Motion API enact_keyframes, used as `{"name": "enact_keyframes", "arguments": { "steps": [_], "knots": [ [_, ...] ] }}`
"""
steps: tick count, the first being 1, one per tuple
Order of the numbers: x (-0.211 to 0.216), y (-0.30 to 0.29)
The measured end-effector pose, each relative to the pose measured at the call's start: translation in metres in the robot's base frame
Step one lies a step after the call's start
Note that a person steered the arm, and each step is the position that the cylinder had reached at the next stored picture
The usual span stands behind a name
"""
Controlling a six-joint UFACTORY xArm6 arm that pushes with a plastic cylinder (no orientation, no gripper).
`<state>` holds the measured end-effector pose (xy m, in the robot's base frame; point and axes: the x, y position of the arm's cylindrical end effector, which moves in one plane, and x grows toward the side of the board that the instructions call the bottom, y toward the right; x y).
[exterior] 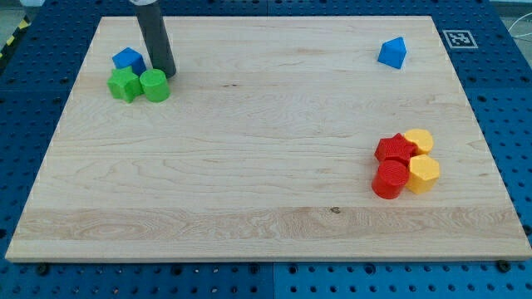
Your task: Point at the blue triangle
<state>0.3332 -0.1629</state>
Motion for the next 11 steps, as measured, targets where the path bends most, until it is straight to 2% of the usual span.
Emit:
{"name": "enact_keyframes", "arguments": {
  "steps": [3,6,8,11],
  "knots": [
    [0.016,0.086],
    [0.052,0.202],
    [0.053,0.289],
    [0.016,0.339]
  ]
}}
